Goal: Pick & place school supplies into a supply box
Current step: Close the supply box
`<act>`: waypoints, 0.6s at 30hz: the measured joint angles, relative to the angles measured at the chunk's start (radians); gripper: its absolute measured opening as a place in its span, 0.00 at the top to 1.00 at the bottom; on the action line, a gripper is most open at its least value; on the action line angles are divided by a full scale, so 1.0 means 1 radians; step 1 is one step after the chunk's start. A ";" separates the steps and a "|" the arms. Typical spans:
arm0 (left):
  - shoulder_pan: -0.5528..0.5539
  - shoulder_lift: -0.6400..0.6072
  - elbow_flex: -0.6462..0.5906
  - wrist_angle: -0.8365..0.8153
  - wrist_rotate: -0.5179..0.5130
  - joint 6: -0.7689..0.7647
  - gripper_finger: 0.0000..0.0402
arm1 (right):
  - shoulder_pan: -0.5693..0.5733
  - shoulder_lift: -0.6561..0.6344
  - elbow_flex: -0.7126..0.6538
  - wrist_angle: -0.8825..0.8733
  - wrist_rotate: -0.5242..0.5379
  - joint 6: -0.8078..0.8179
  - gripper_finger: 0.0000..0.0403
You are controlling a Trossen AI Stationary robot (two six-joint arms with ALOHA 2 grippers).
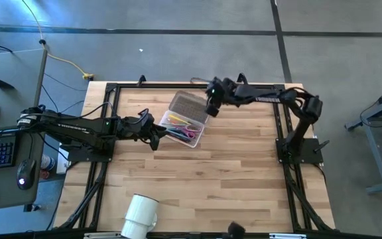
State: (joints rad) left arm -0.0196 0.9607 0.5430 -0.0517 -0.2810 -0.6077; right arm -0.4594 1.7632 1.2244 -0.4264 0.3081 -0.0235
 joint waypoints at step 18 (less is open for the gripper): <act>0.000 0.018 0.000 0.005 -0.135 -0.153 0.61 | -0.178 0.005 -0.252 0.400 -0.321 0.025 0.99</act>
State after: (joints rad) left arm -0.0196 0.9789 0.5428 -0.0469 -0.4156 -0.7604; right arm -0.6376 1.7679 0.9727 -0.0259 -0.0128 0.0017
